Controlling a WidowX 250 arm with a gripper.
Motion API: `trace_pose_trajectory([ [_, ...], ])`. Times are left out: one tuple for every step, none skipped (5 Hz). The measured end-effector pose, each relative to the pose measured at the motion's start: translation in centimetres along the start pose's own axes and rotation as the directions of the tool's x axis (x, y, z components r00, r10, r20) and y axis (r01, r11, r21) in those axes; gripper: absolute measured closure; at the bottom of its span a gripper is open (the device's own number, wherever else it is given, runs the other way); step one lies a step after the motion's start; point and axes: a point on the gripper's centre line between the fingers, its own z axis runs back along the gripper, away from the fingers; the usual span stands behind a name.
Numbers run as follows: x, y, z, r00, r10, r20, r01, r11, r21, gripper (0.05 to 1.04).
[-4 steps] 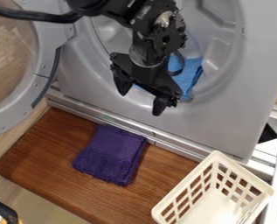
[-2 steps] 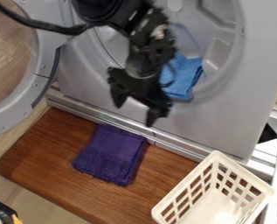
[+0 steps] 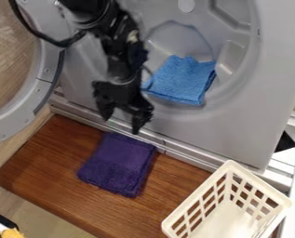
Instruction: Move the violet blanket to right side
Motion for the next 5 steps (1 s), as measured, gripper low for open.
trace_pose_trajectory([
  [-0.7, -0.1, -1.9, 0.999, -0.018, -0.048, 0.017, 0.999, -0.031, 0.083],
  [-2.0, -0.4, -3.1, 0.995, -0.019, -0.098, 0.015, 0.999, -0.038, 0.083],
  [-3.1, -0.8, -4.8, 0.989, -0.016, -0.144, 0.010, 0.999, -0.045, 0.083],
  [-3.6, -0.7, -5.6, 0.989, -0.001, -0.147, -0.003, 1.000, -0.025, 0.083],
  [-3.7, -0.8, -6.0, 0.989, 0.006, -0.146, -0.008, 1.000, -0.019, 0.083],
])
